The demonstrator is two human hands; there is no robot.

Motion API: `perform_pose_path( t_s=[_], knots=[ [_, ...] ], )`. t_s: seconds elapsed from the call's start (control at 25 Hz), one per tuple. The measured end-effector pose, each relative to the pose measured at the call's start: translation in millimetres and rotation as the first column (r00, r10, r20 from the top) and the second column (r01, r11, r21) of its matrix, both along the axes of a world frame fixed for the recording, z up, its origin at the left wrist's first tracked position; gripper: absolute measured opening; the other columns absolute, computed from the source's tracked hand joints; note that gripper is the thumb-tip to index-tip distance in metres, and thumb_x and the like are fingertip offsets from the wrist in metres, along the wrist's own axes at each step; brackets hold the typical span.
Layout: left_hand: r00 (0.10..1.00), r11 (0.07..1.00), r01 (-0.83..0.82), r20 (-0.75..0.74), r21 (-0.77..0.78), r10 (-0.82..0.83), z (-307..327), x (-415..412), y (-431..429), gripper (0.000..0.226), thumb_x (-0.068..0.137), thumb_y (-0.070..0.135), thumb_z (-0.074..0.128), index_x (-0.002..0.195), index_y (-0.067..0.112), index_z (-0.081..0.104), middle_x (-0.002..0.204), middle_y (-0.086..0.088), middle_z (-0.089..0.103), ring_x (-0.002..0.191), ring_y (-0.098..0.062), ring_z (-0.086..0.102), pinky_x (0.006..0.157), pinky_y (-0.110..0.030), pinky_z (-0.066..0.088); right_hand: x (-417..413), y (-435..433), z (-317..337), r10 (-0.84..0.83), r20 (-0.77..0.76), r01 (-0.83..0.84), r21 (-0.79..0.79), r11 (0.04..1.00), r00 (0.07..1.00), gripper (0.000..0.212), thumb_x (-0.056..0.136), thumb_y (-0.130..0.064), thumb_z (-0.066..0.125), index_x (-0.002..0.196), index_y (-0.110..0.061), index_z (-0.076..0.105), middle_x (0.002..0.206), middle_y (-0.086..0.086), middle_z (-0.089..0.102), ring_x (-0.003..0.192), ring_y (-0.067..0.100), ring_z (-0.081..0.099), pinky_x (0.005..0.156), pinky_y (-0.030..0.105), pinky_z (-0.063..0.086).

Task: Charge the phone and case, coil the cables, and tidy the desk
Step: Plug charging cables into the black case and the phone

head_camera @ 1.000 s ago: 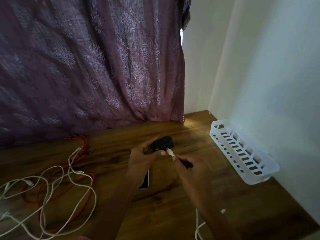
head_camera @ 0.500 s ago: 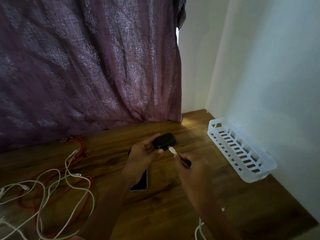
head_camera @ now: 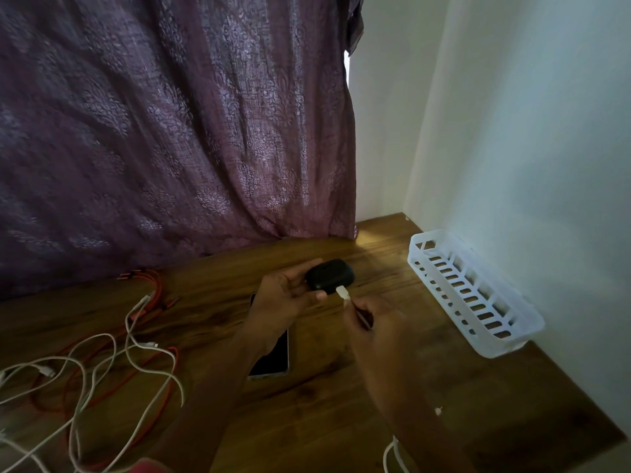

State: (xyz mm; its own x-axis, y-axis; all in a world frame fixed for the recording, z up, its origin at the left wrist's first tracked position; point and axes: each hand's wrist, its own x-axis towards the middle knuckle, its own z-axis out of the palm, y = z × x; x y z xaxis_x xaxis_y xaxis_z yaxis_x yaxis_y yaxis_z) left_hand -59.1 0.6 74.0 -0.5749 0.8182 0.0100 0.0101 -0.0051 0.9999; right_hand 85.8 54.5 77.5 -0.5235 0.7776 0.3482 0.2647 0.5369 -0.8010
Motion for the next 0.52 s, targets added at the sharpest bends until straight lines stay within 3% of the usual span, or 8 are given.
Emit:
perform_pose_path(
  t_s=[0.2,0.36,0.52],
  knots=[
    [0.998,0.999,0.03,-0.046,-0.015,-0.03,8.2,1.8,5.1,0.058,0.073,-0.013,0.065,0.124,0.012,0.054,0.111,0.003,0.064,0.102,-0.002,0.061,0.078,-0.012,0.05,-1.4,2.4,-5.8,-0.037,-0.032,0.038,0.023,0.999,0.999,0.009,0.087,-0.009,0.06,0.085,-0.006,0.068,0.074,0.004,0.062,0.066,0.014,0.059,0.057,0.019,0.046],
    [0.999,0.998,0.037,-0.037,-0.057,-0.039,-5.8,6.0,11.8,0.056,0.073,-0.009,0.067,0.12,0.018,0.056,0.11,0.007,0.064,0.098,0.003,0.063,0.078,-0.011,0.049,1.7,13.8,-11.0,-0.052,0.012,0.053,-0.014,0.999,0.999,0.01,0.087,-0.015,0.062,0.081,-0.009,0.067,0.07,0.001,0.06,0.062,0.007,0.055,0.054,0.011,0.038],
    [1.0,0.997,0.008,-0.001,-0.077,-0.008,-23.0,10.2,23.0,0.055,0.075,-0.01,0.065,0.122,0.017,0.054,0.106,0.009,0.062,0.091,0.006,0.062,0.076,-0.01,0.05,4.7,27.7,-21.8,-0.067,0.072,0.079,-0.181,0.98,0.995,0.004,0.086,-0.023,0.063,0.089,-0.02,0.065,0.074,-0.011,0.059,0.068,-0.001,0.057,0.055,0.005,0.041]
  ],
)
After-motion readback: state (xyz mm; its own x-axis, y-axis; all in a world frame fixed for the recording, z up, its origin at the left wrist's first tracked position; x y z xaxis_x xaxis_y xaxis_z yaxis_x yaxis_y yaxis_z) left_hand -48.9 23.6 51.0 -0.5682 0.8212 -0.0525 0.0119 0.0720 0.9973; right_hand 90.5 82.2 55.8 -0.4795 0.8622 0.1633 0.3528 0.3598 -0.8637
